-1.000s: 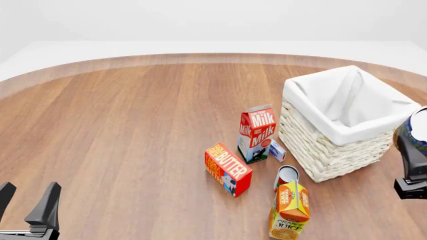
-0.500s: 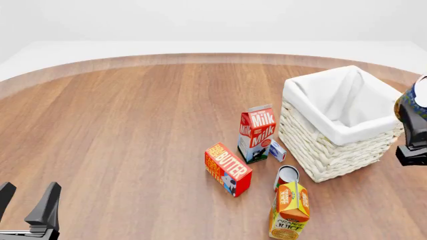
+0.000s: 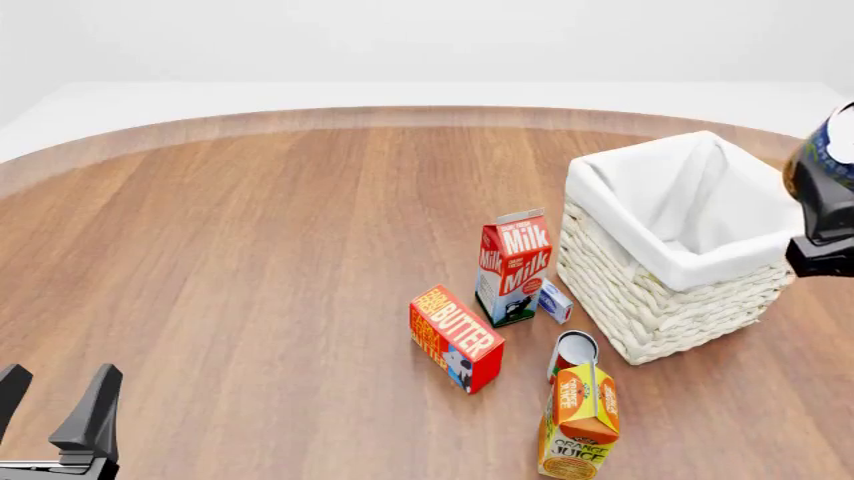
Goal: Pick up the alphabet soup, and put it in the basket.
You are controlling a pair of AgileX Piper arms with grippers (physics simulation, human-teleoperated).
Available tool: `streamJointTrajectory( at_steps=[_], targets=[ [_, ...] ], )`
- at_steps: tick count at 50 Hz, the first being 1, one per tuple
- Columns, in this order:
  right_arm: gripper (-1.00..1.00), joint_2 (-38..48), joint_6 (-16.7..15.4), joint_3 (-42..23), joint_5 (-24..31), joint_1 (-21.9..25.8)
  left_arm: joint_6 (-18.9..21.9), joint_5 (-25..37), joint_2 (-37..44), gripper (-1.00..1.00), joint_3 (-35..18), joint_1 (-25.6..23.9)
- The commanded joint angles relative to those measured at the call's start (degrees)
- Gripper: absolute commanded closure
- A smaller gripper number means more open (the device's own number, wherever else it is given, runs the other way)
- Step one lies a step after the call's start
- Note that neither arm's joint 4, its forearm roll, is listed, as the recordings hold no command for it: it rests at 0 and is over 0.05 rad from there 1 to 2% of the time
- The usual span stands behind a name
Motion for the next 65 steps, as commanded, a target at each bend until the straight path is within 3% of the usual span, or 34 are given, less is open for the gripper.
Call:
streamJointTrajectory(
  at_steps=[1, 19, 49, 65],
  targets=[
    [1.0, 2.85, 2.22, -2.64, -1.34, 0.29, 0.0, 0.0, 0.0, -1.0, 0.0, 0.0],
    [1.0, 7.28, 5.09, -5.33, -3.07, 0.85, 0.0, 0.0, 0.0, -1.0, 0.0, 0.0],
    [1.0, 17.27, 5.83, -10.22, -5.13, 1.69, 0.0, 0.0, 0.0, -1.0, 0.0, 0.0],
    [1.0, 20.85, 6.02, -13.7, -2.48, 0.8, 0.0, 0.0, 0.0, -1.0, 0.0, 0.0]
  ],
)
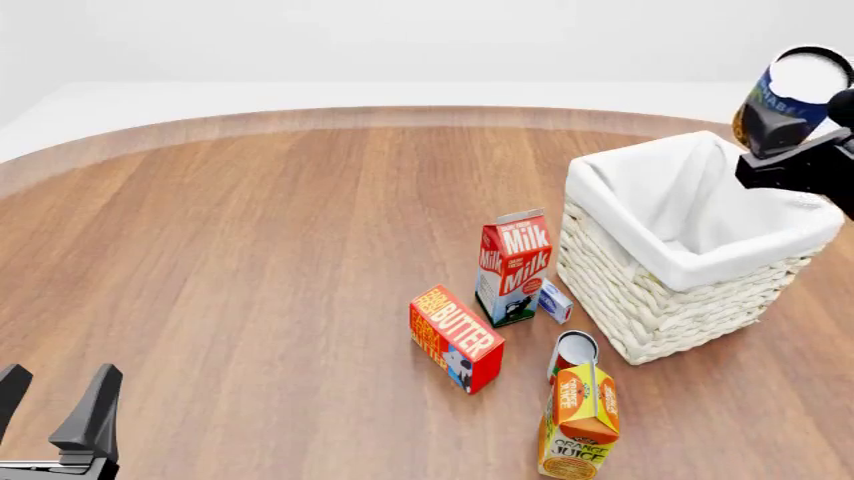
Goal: Pick up the alphabet soup, and put it in the basket.
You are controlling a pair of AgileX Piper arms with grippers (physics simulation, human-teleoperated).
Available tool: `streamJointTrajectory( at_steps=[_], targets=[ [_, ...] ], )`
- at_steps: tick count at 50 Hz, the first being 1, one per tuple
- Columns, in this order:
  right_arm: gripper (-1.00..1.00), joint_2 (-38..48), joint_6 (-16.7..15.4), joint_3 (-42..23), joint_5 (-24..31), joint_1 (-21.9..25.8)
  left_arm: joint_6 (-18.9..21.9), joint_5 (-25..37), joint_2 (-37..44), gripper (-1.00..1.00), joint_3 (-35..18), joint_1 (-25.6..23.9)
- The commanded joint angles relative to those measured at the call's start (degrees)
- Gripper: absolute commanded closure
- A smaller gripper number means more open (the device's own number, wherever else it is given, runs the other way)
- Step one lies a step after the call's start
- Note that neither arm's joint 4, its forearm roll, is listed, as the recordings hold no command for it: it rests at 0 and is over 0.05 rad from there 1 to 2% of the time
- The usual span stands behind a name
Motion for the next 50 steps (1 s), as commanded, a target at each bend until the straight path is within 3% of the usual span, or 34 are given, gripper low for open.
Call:
streamJointTrajectory(
  at_steps=[1, 20, 50],
  targets=[
    [1.0, 2.54, 1.13, -2.62, 1.07, -0.7, 0.0, 0.0, 0.0, -1.0, 0.0, 0.0],
    [1.0, 6.12, 2.96, -5.84, 4.61, -1.9, 0.0, 0.0, 0.0, -1.0, 0.0, 0.0],
    [1.0, 11.21, 1.59, -8.65, 9.87, -2.14, 0.0, 0.0, 0.0, -1.0, 0.0, 0.0]
  ],
)
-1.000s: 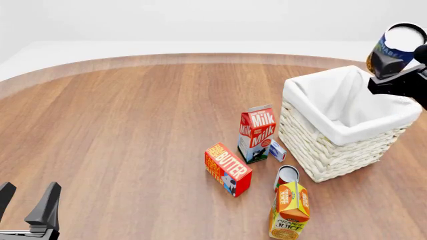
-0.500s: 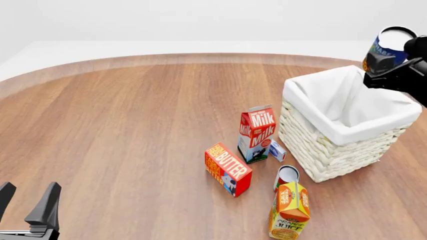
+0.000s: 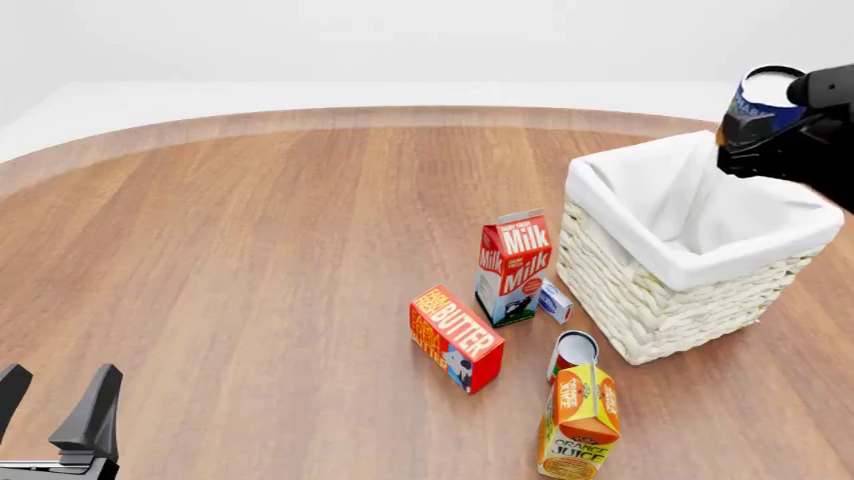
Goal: Pick up the alphabet soup, and put it in the basket.
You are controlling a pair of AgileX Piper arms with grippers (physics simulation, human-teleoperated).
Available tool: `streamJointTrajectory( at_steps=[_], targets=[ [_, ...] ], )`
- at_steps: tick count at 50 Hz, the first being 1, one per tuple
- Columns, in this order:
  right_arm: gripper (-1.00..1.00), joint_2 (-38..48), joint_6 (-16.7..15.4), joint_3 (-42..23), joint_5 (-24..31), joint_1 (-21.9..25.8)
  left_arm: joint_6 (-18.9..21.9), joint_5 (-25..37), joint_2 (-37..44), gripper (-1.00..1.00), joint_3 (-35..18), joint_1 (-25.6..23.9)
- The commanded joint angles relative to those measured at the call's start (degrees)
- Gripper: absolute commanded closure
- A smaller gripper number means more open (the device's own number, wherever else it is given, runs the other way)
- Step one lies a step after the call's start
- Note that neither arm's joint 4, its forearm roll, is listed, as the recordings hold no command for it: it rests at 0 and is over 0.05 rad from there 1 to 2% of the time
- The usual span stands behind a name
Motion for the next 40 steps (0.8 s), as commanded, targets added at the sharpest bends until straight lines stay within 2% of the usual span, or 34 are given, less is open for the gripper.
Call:
streamJointTrajectory(
  at_steps=[1, 40],
  targets=[
    [1.0, 1.39, 1.22, -0.78, 1.63, 0.04, 0.0, 0.0, 0.0, -1.0, 0.0, 0.0],
    [1.0, 8.82, -2.02, -5.28, 6.09, -1.05, 0.0, 0.0, 0.0, -1.0, 0.0, 0.0]
  ],
)
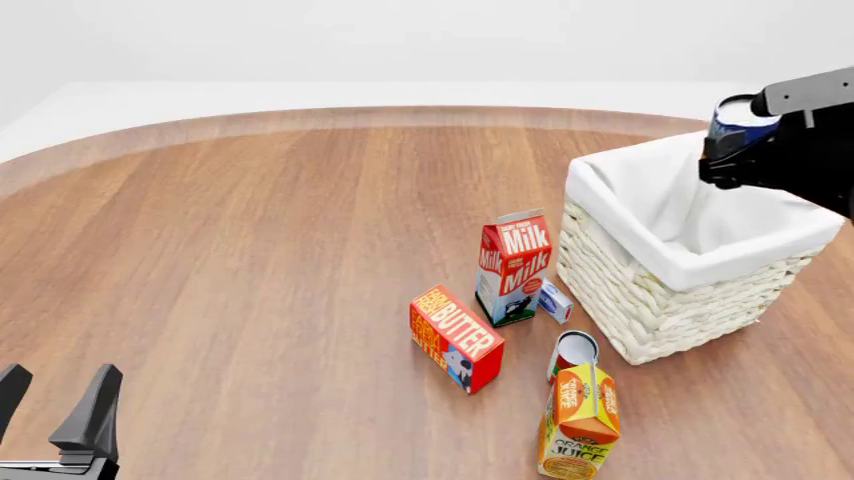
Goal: Pick up the alphabet soup, and put it in the basket.
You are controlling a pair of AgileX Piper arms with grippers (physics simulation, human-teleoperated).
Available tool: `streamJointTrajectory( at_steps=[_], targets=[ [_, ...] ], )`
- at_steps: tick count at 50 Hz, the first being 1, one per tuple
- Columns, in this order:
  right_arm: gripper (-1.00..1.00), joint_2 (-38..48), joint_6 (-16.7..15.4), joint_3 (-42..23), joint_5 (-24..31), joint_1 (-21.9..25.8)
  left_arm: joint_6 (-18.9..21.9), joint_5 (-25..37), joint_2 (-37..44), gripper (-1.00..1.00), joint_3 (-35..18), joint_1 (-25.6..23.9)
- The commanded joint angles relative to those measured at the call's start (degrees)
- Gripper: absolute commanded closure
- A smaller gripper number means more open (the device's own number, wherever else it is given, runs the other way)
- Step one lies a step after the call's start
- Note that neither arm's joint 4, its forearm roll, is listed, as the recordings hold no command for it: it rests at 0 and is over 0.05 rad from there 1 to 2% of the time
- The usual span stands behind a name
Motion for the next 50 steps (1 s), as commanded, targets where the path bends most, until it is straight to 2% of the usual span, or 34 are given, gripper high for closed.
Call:
streamJointTrajectory(
  at_steps=[1, 17, 50],
  targets=[
    [1.0, 1.08, 0.55, -1.15, 1.08, 0.0, 0.0, 0.0, 0.0, -1.0, 0.0, 0.0],
    [1.0, 1.47, 1.95, -1.56, 2.48, 0.2, 0.0, 0.0, 0.0, -1.0, 0.0, 0.0],
    [1.0, 3.91, 2.06, -2.29, 4.34, 0.27, 0.0, 0.0, 0.0, -1.0, 0.0, 0.0]
  ],
)
